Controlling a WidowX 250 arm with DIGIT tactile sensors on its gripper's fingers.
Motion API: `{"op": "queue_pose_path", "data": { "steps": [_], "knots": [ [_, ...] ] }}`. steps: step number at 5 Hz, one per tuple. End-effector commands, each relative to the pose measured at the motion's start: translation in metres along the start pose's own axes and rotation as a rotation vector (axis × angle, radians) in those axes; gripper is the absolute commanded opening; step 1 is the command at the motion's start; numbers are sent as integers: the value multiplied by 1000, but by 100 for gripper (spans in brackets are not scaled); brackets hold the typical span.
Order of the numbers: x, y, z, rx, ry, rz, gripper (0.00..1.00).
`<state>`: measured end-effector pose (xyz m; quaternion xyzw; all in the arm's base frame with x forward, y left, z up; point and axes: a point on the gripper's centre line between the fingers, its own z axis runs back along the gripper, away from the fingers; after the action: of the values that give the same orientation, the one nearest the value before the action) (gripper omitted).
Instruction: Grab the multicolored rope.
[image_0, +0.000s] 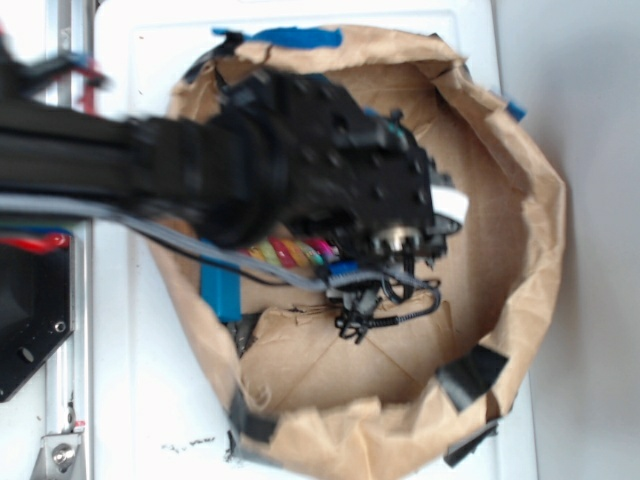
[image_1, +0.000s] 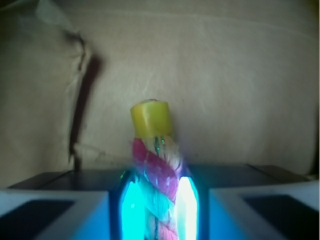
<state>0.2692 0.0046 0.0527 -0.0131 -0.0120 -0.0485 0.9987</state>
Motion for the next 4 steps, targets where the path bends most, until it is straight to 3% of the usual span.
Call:
{"op": "queue_pose_path", "data": {
  "steps": [1, 2, 4],
  "knots": [
    [6, -11, 59, 33, -54, 4, 0],
    [2, -19, 84, 36, -41, 45, 0],
    [3, -25, 96, 31, -95, 30, 0]
  ]
}}
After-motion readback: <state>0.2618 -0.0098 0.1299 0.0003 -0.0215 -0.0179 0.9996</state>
